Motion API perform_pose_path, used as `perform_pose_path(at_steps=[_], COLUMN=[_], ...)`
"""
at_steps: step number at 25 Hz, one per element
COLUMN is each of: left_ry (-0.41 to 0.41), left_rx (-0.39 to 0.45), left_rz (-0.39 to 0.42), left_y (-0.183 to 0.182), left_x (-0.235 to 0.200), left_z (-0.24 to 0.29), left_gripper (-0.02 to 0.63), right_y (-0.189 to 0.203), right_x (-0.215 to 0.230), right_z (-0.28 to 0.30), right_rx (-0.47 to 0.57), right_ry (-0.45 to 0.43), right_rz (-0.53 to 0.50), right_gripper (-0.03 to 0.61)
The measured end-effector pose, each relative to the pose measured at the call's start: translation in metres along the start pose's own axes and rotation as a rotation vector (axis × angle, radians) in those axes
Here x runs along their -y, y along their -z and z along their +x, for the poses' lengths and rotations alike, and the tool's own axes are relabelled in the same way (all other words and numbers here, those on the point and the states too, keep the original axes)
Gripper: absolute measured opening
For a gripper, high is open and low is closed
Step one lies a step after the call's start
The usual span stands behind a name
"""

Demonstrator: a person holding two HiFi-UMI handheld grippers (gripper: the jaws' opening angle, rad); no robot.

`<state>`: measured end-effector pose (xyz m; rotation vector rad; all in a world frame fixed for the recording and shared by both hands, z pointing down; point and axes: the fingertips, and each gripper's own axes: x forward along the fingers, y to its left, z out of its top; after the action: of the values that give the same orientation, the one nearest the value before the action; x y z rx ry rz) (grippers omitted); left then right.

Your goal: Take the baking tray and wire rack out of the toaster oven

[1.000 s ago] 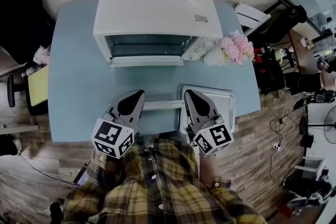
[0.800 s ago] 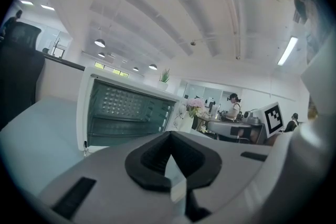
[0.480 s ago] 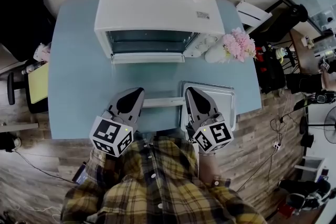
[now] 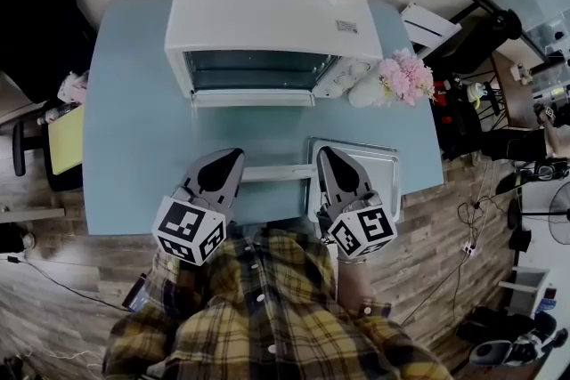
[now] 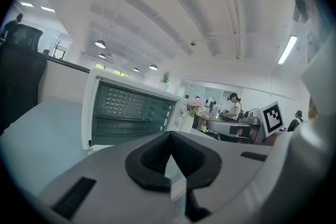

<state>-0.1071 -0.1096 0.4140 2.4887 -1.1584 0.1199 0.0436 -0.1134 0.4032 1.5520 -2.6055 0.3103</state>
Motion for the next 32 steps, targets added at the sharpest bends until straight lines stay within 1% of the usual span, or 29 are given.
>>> perform_pose_path(at_steps=[14,26,32], left_ry=[-0.002,-0.002,0.017], left_rx=[0.007,0.019,0.016], left_rz=[0.009,0.008,0.010], left_y=[0.000,-0.003,-0.002], left_x=[0.003,0.006,0.012], left_z=[-0.005,-0.002,0.004], left_gripper=[-0.009,-0.009,-0.009], right_y=[0.003,0.006,0.009], right_x=[0.005,0.005,0.006], right_z=[-0.009,-0.011,-0.014], right_rx=[0.012,0.001,-0.010], right_ry=[0.036,0.023,0.026], right_rz=[0.027,0.033,0.029], right_gripper=[0.002,0.002,0.002])
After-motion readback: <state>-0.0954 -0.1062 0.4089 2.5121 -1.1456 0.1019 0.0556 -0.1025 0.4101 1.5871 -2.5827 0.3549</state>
